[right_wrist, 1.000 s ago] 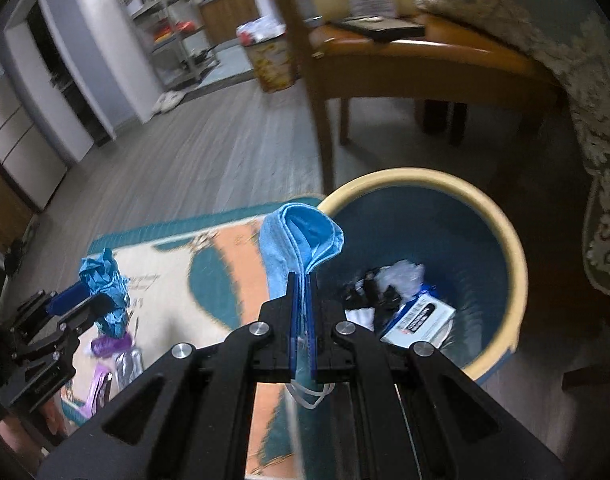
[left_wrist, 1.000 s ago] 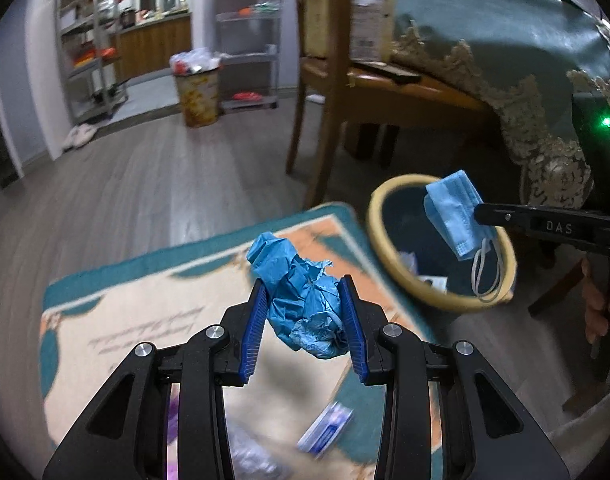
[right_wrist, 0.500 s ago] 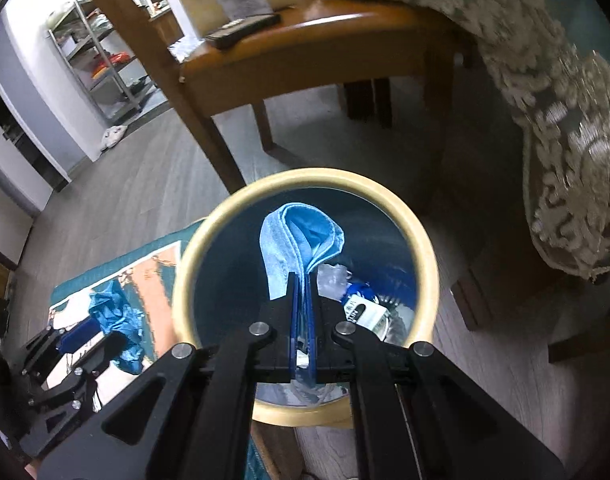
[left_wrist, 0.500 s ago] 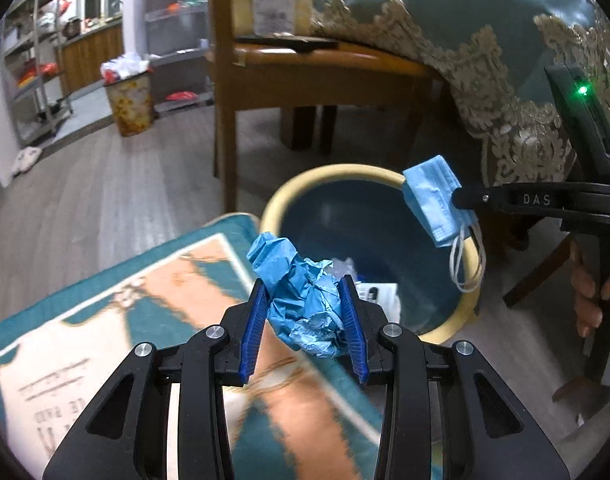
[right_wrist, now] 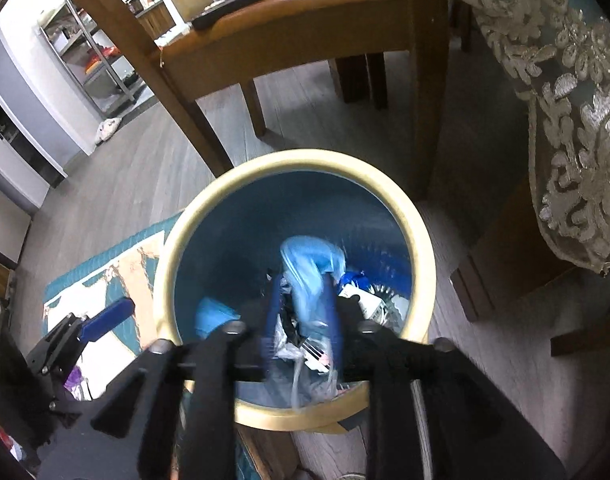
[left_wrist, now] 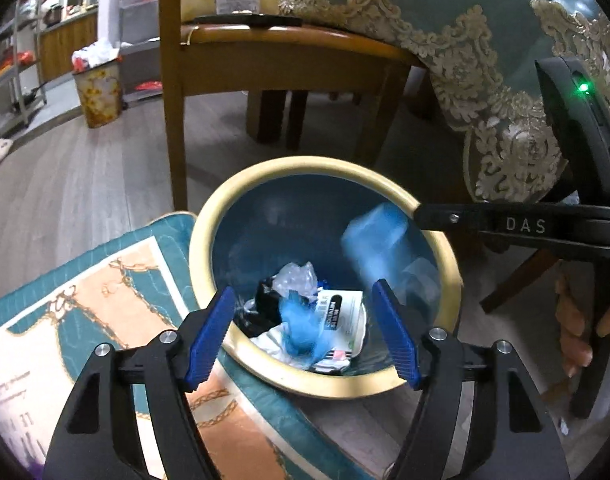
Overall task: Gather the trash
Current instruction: 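Carry the glove and mask over the bin and release both, then grasp the pink wrapper with left gripper while right gripper grasps the COLTALIN box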
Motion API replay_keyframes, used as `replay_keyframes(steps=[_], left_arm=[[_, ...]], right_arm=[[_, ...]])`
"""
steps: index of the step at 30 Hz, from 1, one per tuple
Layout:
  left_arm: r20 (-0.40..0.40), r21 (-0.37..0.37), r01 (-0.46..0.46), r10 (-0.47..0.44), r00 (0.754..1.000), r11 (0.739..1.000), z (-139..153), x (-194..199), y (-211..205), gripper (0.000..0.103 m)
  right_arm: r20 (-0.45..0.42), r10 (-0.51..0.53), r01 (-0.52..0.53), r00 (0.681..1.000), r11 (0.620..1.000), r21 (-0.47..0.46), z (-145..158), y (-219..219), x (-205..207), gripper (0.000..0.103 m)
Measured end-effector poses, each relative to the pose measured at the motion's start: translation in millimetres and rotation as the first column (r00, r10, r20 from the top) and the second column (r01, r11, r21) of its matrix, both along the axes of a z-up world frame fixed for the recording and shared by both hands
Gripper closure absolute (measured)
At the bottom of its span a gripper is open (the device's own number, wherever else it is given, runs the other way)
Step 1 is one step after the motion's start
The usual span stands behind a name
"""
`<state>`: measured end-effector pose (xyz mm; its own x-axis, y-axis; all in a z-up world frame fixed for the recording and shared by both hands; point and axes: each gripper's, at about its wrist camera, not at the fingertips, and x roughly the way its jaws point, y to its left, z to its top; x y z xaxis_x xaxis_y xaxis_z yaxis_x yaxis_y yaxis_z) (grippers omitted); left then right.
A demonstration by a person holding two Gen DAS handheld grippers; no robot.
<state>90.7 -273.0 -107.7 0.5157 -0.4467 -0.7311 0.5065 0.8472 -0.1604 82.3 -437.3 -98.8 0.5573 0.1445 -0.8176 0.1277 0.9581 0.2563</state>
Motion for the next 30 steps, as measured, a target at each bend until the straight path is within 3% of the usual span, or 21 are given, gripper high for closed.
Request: replay_keyframes(steps=[5, 12, 17, 19, 23, 30], left_arm=[[0.012, 0.017, -0.025, 0.025, 1.0, 1.0, 6, -3, 13, 0.031], [0.052, 0.022, -0.094, 0.093, 0.994, 0.995, 32, -15, 55, 0.031], [0.086, 0.043, -0.154, 0.15, 0.985, 0.987, 52, -30, 90, 0.029], [0.099, 0.045, -0.173, 0.168, 0.981, 0.984, 59, -35, 103, 0.027], [0.13, 0.064, -0.234, 0.225, 0.966, 0.97, 74, -51, 139, 0.024], [0.133, 0.072, -0.357, 0.345, 0.929, 0.931, 78, -87, 206, 0.018]], right_arm=[[0.018, 0.008, -0.007, 1.0, 1.0, -0.014, 5, 5, 1, 0.06], [0.046, 0.032, -0.03, 0.998, 0.999, -0.037, 19, 24, 0, 0.056], [0.06, 0.071, -0.068, 0.996, 0.997, -0.045, 28, 47, -4, 0.038], [0.062, 0.092, -0.088, 0.994, 0.994, -0.06, 30, 59, -7, 0.036], [0.073, 0.148, -0.143, 0.986, 0.987, -0.077, 35, 89, -12, 0.02], [0.063, 0.241, -0.235, 0.969, 0.968, -0.087, 30, 146, -28, 0.013]])
